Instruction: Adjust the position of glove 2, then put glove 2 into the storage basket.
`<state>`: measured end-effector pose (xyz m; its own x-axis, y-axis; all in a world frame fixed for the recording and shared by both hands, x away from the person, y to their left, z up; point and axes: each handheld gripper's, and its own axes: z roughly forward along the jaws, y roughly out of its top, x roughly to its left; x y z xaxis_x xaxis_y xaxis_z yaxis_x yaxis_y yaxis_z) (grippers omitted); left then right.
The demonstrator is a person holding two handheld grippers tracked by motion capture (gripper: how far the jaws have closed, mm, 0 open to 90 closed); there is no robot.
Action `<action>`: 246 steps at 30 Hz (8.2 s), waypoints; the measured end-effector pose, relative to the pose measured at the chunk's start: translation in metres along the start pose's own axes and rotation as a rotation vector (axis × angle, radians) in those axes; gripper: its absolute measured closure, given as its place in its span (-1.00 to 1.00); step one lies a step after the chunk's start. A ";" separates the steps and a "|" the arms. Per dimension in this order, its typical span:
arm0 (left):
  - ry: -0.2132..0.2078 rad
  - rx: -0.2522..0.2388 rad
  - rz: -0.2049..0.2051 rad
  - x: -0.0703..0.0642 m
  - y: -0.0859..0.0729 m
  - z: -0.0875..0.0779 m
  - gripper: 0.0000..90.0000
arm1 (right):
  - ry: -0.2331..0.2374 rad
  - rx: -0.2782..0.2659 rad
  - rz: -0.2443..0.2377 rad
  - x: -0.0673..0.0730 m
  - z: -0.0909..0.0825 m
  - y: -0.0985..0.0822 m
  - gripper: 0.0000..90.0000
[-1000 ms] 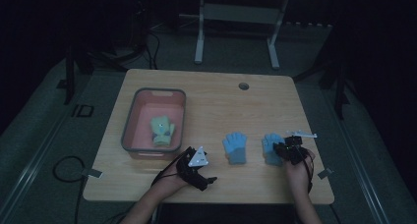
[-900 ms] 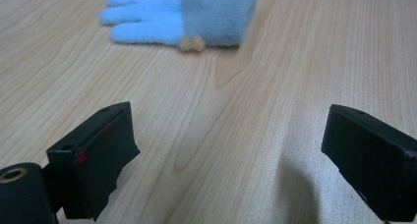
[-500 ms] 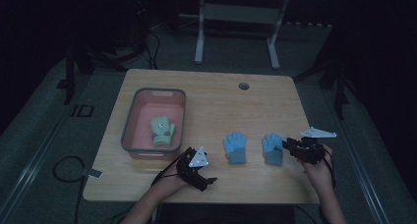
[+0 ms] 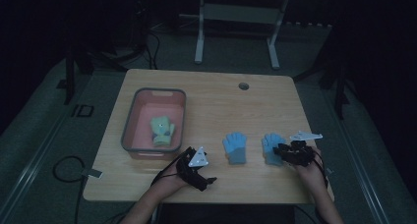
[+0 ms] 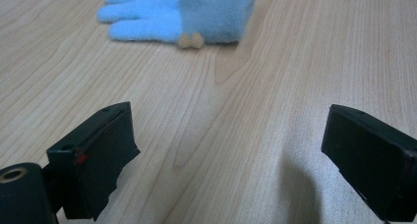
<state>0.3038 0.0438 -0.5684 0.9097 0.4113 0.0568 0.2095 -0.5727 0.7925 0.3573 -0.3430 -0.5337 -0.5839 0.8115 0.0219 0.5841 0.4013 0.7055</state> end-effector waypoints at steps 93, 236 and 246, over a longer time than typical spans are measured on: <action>-0.023 -0.019 0.007 -0.006 0.008 0.002 -0.85 | 0.118 0.000 -0.106 0.095 0.039 0.068 0.56; 0.099 0.162 0.220 0.061 0.092 -0.080 0.68 | 0.425 -0.062 -0.143 0.159 0.080 0.213 0.83; 0.111 0.175 0.197 0.069 0.079 -0.093 0.68 | 0.445 -0.061 -0.157 0.177 0.092 0.222 0.83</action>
<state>0.3497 0.0930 -0.4454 0.8964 0.3491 0.2732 0.0994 -0.7590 0.6435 0.4350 -0.0712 -0.4383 -0.8548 0.4774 0.2035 0.4432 0.4677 0.7647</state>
